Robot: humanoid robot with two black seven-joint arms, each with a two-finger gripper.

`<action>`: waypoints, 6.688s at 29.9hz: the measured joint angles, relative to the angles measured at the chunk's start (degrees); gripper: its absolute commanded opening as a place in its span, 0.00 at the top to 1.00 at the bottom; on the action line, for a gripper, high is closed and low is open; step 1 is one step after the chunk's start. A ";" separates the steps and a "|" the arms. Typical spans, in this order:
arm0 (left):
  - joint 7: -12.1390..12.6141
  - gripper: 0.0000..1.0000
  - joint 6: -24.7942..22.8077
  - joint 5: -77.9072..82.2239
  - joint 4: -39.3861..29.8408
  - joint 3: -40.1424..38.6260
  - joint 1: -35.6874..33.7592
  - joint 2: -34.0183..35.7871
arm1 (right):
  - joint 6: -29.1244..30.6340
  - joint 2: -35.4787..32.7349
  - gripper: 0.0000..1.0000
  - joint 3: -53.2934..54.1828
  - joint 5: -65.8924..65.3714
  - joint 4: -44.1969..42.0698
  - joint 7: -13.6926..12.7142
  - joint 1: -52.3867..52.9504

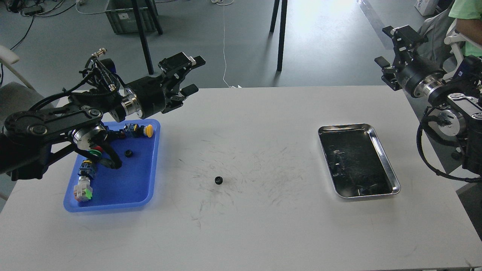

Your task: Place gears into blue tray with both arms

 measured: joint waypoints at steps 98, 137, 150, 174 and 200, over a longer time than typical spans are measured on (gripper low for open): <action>-3.41 0.37 37.46 45.96 1.72 52.57 -10.14 -20.01 | -2.80 0.87 0.06 14.12 0.01 0.19 0.01 -8.51; -5.11 0.77 38.71 46.58 7.78 52.47 -4.71 -20.59 | -2.82 0.71 0.05 13.79 -0.05 0.10 0.01 -8.41; -5.76 0.87 38.66 46.64 6.97 52.12 -4.75 -20.44 | -2.89 0.62 0.05 13.71 -0.09 0.10 0.01 -8.69; -6.01 0.84 38.70 49.96 2.63 51.95 -10.77 0.69 | -3.41 0.71 0.05 13.67 -0.09 0.20 0.01 -9.12; -6.01 0.79 38.69 53.34 3.59 47.40 -0.85 9.59 | -3.50 0.71 0.05 12.20 -0.12 0.28 0.01 -8.71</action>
